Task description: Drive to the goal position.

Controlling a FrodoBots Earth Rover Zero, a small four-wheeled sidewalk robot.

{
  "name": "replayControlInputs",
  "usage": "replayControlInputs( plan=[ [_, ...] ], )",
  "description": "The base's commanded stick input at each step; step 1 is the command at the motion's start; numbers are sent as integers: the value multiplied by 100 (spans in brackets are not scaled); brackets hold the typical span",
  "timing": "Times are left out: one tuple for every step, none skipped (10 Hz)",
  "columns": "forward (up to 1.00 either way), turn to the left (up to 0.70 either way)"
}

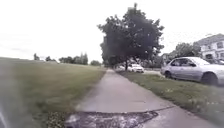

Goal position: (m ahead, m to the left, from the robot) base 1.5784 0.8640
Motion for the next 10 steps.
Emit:
replayControlInputs(
  plan=[
    [70, 0],
    [70, 0],
    [70, 0],
    [70, 0],
    [70, 0],
    [70, 0],
    [70, 0],
    [70, 0],
    [70, 0],
    [70, 0]
  ],
)
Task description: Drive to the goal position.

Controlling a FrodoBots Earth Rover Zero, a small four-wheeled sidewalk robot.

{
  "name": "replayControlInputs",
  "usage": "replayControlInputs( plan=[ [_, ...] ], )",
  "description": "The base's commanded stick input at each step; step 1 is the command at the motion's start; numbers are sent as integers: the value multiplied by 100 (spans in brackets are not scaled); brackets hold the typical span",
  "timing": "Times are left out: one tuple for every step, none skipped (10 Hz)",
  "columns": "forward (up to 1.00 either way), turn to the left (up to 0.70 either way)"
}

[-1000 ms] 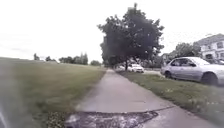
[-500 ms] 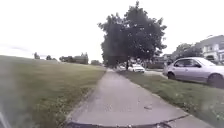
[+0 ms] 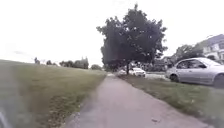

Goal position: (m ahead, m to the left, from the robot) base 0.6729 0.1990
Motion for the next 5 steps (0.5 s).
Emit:
replayControlInputs(
  plan=[
    [70, 0],
    [70, 0],
    [70, 0],
    [70, 0],
    [70, 0]
  ],
)
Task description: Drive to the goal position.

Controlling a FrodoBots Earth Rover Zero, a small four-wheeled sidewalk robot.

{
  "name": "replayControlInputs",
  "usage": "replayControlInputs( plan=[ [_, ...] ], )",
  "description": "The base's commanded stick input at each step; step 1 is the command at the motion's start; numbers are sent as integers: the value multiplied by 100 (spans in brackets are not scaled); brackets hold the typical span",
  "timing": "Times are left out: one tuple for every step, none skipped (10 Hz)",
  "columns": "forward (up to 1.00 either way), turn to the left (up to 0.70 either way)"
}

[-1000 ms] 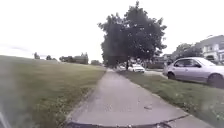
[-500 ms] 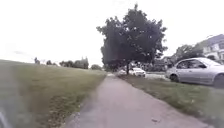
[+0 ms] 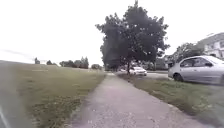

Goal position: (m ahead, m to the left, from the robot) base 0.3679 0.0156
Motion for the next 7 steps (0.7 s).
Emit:
replayControlInputs(
  plan=[
    [70, 0],
    [70, 0],
    [70, 0],
    [70, 0],
    [70, 0],
    [70, 0],
    [70, 0]
  ],
)
